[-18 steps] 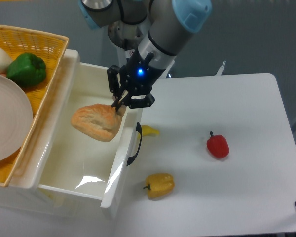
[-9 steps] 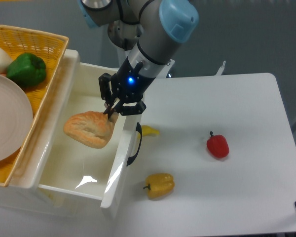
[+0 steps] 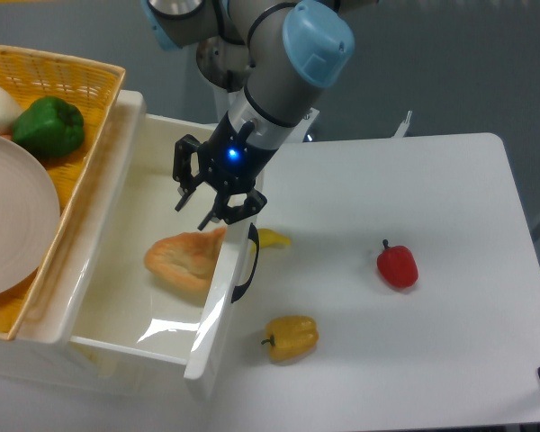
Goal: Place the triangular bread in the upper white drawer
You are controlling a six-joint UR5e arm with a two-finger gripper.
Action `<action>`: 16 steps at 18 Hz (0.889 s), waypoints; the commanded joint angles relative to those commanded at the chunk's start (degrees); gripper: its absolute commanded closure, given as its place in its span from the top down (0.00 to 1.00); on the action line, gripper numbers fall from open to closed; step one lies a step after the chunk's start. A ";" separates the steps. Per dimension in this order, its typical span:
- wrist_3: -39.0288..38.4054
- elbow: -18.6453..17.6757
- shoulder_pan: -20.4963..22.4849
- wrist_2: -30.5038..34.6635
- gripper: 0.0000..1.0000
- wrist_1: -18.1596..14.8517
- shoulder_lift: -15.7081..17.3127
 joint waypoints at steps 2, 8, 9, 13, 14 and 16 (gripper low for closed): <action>0.00 0.09 0.09 0.00 0.52 0.87 0.09; 0.09 0.79 2.89 0.00 0.64 1.41 0.70; 0.09 0.97 3.86 0.00 0.68 1.58 0.70; 0.09 1.41 7.11 0.35 0.95 2.11 1.40; 0.09 1.23 8.16 0.44 0.99 2.02 1.75; 0.18 1.23 10.27 0.61 1.00 2.02 2.20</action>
